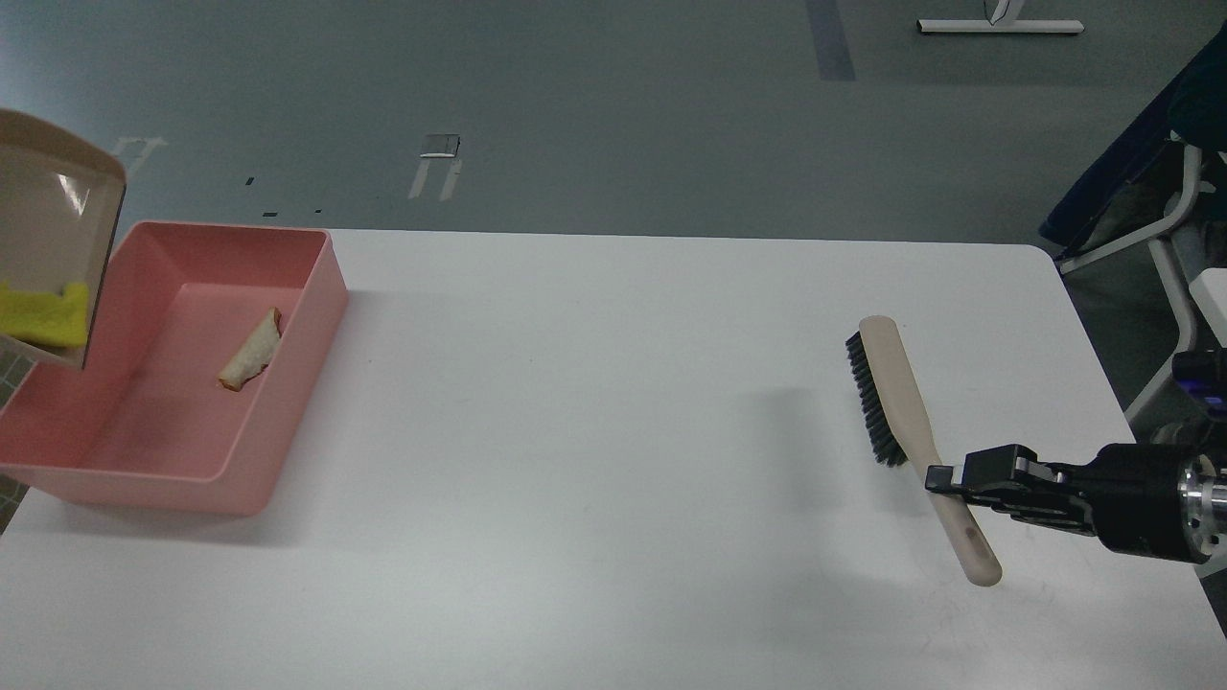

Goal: Sweep and dump garbage into bin
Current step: 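Tilt the dustpan over the bin with the left gripper to dump contents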

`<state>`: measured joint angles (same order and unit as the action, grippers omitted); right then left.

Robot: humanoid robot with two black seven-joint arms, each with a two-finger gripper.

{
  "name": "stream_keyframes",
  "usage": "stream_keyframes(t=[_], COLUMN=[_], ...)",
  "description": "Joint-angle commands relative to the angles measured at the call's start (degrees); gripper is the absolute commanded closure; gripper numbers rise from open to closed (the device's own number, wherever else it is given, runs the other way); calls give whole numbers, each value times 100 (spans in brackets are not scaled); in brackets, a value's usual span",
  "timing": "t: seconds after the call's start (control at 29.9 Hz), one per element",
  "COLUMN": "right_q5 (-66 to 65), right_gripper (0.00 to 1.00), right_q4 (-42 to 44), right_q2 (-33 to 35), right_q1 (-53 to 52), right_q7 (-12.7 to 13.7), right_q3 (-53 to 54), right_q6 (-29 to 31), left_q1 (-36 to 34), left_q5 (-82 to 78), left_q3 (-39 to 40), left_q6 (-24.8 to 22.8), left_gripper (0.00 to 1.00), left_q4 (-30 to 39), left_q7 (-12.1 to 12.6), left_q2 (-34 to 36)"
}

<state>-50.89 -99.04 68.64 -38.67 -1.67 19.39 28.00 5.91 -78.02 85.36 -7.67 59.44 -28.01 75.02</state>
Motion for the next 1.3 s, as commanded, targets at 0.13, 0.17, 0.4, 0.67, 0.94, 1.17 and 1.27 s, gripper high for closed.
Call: stream_keyframes(t=[0.13,0.17,0.4,0.67,0.94,1.17,1.27], right_q5=[0,0,0,0,0,0,0], right_gripper=[100,100,100,100,100,100,100], right_q4=[8,8,8,8,8,8,-1], right_q2=[0,0,-26,-35,-35,-35,-35], right_q1=[9,9,9,9,9,9,9], right_q7=[0,0,9,9,9,9,9], right_q3=[-5,-5,-14,-14,-14,-14,-14], right_q6=[0,0,0,0,0,0,0], left_q1=[15,7,-29,-11,-2,-11,-81], left_q5=[-56,-134,-495,-566,-671,-671,-522], left_q3=[-11,-19,-90,-125,-134,-204,-195], left_q6=[11,11,116,284,301,301,293], left_gripper=[100,100,100,100,100,100,100], left_q4=[76,120,261,454,744,850,798], left_q7=[1,1,1,1,1,1,1], left_q2=[21,21,30,320,399,417,399])
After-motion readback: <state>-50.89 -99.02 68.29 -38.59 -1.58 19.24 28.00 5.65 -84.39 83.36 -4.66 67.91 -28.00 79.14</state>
